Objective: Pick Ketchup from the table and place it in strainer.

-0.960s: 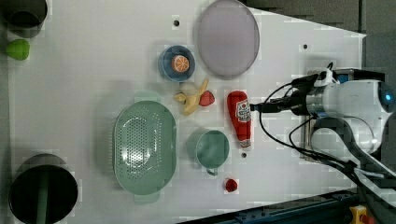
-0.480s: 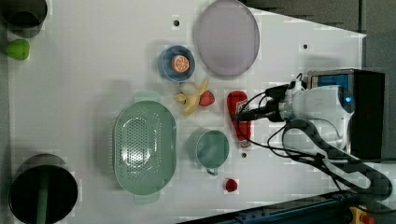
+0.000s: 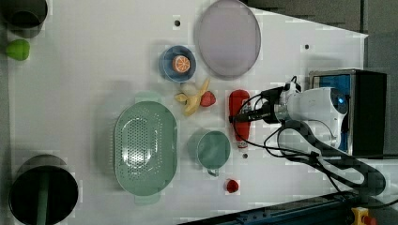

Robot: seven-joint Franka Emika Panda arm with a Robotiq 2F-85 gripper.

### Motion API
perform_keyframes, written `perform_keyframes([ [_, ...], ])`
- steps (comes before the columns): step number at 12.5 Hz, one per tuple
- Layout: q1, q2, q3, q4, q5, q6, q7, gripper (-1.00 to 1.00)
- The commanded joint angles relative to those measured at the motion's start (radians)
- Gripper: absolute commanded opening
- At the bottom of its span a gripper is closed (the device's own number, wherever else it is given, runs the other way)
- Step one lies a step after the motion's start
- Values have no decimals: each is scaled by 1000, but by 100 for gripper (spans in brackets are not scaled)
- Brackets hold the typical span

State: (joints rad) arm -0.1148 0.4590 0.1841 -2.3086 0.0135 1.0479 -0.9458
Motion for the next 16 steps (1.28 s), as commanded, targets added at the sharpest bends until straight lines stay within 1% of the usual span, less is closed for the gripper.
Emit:
perform_keyframes([
  [1, 1, -89, 5, 18, -6, 9, -30, 21],
  [3, 0, -175, 5, 34, -5, -56, -22, 21],
  [7, 6, -399, 41, 116, -4, -386, -19, 21],
  [10, 19, -485, 106, 196, -2, -547, 15, 21],
  [12, 34, -496, 173, 225, 0, -582, 150, 21],
  [16, 58, -454, 339, 229, 4, -566, 560, 21],
])
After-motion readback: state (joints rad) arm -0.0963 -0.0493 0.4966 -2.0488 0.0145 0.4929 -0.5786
